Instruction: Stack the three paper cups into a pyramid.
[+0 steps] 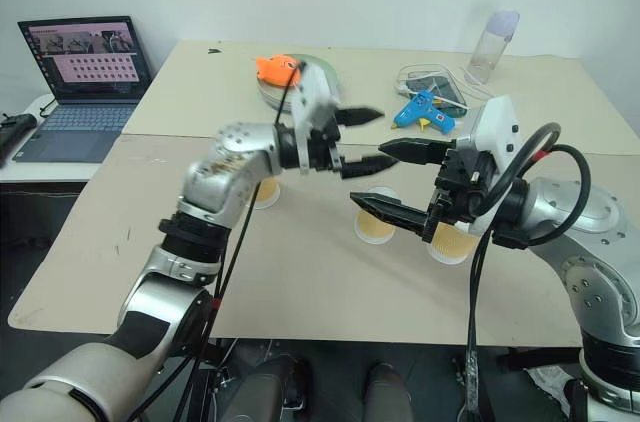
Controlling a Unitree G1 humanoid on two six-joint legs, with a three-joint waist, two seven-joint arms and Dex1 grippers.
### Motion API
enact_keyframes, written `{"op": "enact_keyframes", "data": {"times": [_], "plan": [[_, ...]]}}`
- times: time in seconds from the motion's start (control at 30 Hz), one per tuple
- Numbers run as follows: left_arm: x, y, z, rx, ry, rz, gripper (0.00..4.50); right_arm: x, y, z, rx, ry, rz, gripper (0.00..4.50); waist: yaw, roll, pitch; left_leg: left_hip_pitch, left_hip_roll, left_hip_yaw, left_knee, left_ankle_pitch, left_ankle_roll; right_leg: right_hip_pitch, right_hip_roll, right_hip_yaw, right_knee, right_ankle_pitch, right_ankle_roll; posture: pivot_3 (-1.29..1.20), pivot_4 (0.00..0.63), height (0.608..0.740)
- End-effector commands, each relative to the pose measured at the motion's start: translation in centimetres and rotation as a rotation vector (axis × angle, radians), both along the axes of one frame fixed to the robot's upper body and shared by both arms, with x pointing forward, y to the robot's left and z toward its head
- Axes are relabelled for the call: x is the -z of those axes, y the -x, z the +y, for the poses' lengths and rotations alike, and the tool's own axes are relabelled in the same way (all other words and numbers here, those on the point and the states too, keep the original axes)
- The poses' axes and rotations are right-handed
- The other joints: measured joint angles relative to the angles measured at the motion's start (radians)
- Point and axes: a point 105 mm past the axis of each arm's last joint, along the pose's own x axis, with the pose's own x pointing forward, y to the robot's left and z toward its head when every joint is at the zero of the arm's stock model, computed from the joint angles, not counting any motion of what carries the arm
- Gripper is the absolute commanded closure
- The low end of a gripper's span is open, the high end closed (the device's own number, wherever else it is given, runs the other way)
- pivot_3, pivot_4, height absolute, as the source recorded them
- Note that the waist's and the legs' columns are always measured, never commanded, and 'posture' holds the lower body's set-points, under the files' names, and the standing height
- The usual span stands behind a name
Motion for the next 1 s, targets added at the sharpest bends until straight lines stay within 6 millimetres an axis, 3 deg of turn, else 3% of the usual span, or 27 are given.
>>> {"op": "enact_keyframes", "data": {"times": [0.03,0.1,0.17,0.33,0.47,0.6,1.0], "plan": [[-4.9,-0.6,3.6,-0.237,0.148,-0.136,0.02,0.0,0.0,0.0,-0.002,0.005,-0.004,0.00,-0.001,-0.001,0.000,0.000,0.000,0.000,0.000,0.000,0.000,0.001,0.001,0.000,0.000,0.000,0.000,0.00,0.150,0.740],[-3.8,-1.9,8.2,-0.530,0.163,-0.172,0.02,0.2,-0.1,-0.3,0.013,0.006,0.003,0.00,-0.002,0.000,0.000,0.000,0.000,0.000,0.000,0.000,0.000,0.000,0.002,0.000,0.000,0.000,0.000,0.00,0.150,0.740],[-2.4,-1.9,10.1,-0.666,0.108,-0.217,0.02,0.4,-0.1,-0.4,0.018,0.008,0.008,0.00,-0.013,0.001,-0.001,0.002,0.000,0.000,0.000,-0.001,-0.001,0.001,0.002,0.003,0.000,0.000,0.000,0.00,0.150,0.740],[5.7,-0.3,15.3,-0.943,-0.005,-0.042,0.02,0.4,-0.5,-1.0,0.033,-0.003,0.019,0.00,-0.013,0.001,0.000,0.008,0.001,0.000,-0.001,-0.002,-0.004,0.007,0.003,0.002,0.000,0.000,-0.001,0.00,0.150,0.740],[8.4,1.4,16.4,-0.968,-0.030,0.046,0.02,1.4,-1.5,-1.9,0.091,0.035,0.049,0.00,0.004,0.000,0.000,0.008,0.001,0.000,-0.001,-0.006,-0.013,0.003,0.003,0.001,-0.001,0.000,-0.001,0.00,0.150,0.740],[10.1,1.5,17.5,-1.001,-0.042,0.101,0.02,2.7,-2.0,-3.5,0.128,0.051,0.101,0.00,0.007,0.000,0.000,0.010,0.001,0.000,-0.001,-0.007,-0.014,0.004,0.002,0.002,-0.001,0.000,-0.001,0.00,0.150,0.740],[10.7,0.0,17.2,-0.933,-0.046,0.133,0.02,4.2,-2.7,-6.4,0.219,0.092,0.135,0.00,0.003,0.000,0.000,0.011,0.001,0.000,-0.001,-0.007,-0.014,0.006,0.003,0.002,-0.001,0.000,-0.001,0.00,0.150,0.740]]}}
